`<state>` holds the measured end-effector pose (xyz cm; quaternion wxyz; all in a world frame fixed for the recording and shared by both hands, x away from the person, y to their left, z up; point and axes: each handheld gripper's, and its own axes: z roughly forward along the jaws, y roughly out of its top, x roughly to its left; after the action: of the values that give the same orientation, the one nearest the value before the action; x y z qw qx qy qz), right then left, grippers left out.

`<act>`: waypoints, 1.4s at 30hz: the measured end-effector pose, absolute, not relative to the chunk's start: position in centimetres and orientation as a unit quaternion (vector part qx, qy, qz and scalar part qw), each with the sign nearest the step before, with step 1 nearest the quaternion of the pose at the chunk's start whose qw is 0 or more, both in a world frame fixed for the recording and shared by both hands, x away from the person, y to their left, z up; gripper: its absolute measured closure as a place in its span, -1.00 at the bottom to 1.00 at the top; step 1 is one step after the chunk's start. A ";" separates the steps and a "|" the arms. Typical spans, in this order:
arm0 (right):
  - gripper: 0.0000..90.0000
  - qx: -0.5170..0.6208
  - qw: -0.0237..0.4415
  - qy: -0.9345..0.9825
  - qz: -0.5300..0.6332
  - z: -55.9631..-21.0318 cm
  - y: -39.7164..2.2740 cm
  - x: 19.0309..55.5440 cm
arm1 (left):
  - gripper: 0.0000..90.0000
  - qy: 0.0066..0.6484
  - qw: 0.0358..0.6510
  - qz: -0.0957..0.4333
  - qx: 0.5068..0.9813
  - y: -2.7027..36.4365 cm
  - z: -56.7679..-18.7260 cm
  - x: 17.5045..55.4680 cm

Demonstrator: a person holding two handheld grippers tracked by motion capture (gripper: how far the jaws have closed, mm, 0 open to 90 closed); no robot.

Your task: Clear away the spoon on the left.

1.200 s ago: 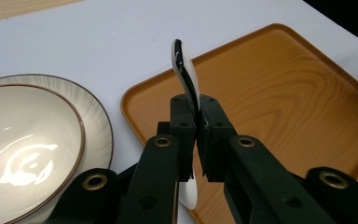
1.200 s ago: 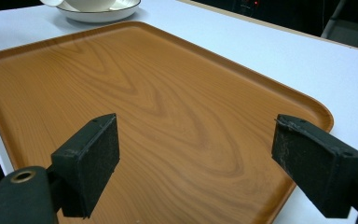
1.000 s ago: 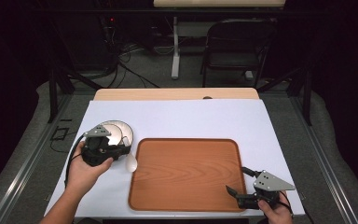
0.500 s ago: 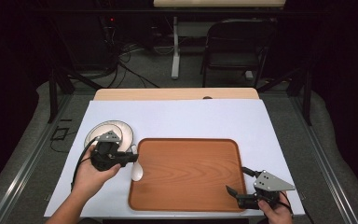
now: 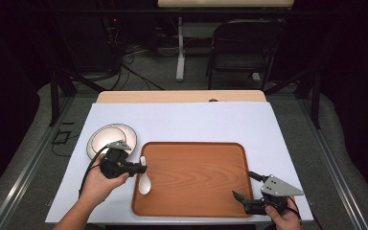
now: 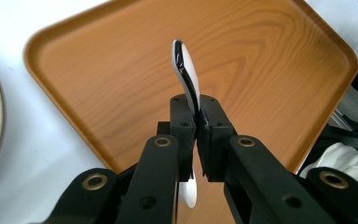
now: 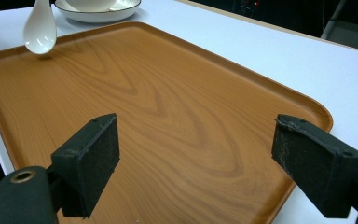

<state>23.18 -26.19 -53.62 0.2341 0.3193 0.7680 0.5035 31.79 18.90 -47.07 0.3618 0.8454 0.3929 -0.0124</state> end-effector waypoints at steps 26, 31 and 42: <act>-0.68 0.319 0.233 0.768 0.504 -53.6 -26.2 23.2 | 0.90 0.495 0.369 -0.115 0.778 19.2 -50.5 35.8; -0.68 0.319 0.233 0.768 0.504 -53.6 -26.2 23.2 | 0.90 0.518 0.367 -0.139 0.760 19.4 -51.1 36.5; -0.68 0.320 0.232 0.768 0.504 -53.6 -26.2 23.2 | 0.90 0.550 0.361 -0.156 0.737 19.1 -52.2 37.6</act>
<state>23.20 -26.21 -53.64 0.2317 0.3198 0.7683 0.5037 37.58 19.05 -52.17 0.3606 0.7373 0.5496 -0.1559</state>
